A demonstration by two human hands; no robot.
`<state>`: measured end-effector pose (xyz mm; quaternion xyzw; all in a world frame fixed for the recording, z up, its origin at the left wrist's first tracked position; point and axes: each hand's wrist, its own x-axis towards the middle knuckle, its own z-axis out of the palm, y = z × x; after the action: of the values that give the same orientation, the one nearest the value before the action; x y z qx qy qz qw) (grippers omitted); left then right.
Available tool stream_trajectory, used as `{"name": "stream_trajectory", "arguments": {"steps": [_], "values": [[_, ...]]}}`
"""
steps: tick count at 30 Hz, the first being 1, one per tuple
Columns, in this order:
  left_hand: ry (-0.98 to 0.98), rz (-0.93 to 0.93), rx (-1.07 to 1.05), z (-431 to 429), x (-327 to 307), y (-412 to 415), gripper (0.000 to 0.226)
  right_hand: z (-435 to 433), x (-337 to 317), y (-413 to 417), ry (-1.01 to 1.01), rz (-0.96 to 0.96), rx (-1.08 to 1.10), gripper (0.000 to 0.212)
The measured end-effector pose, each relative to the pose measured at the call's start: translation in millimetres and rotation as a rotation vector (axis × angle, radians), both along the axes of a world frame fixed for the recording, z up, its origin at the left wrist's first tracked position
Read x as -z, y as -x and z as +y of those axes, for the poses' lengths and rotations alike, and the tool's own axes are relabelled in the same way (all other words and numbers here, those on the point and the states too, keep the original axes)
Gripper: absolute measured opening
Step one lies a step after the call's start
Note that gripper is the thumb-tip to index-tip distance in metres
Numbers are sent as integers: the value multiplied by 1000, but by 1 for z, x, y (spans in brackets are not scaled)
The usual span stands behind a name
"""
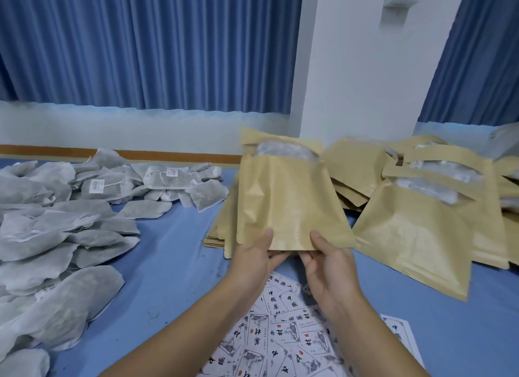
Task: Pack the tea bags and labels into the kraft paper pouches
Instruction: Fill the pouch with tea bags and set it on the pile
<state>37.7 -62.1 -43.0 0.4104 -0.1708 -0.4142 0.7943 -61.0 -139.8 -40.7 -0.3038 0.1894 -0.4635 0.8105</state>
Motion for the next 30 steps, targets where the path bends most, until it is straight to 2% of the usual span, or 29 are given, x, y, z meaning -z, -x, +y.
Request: {"name": "stream_trajectory", "arguments": {"steps": [5,7,9,11,14,16,17,18,20,21,22,25,27,30], "values": [[-9,-87,92,-58,-16,2,26,-38,-9,18,-6,-13,67,37],[-2,-106,126,-88,-25,7,21,-59,-16,27,40,85,114,33],[10,-133,163,-118,-34,11,20,-84,-25,37,91,261,162,22],[2,-200,205,-148,-45,14,22,-111,-34,45,72,371,166,12],[-174,-361,215,-196,-62,18,14,-156,-47,50,-7,334,224,11],[-258,-296,213,-224,-70,19,19,-181,-54,48,-28,284,294,8],[-227,-213,201,-235,-73,18,17,-191,-58,46,-37,253,319,8],[-169,-138,192,-244,-74,18,23,-200,-61,44,-51,204,340,10],[-78,-72,190,-256,-70,14,63,-215,-65,37,-72,93,375,24],[-111,-139,187,-258,-64,11,71,-219,-65,31,-70,79,393,32],[-178,-268,168,-258,-60,8,68,-220,-65,25,-54,116,406,38],[-411,-933,38,-240,-48,-13,34,-210,-55,-1,118,342,367,32],[-504,-1254,-4,-219,-40,-31,23,-191,-41,-19,275,467,275,22],[-720,-1561,-33,-181,-29,-56,32,-159,-17,-44,616,711,196,23]]}}
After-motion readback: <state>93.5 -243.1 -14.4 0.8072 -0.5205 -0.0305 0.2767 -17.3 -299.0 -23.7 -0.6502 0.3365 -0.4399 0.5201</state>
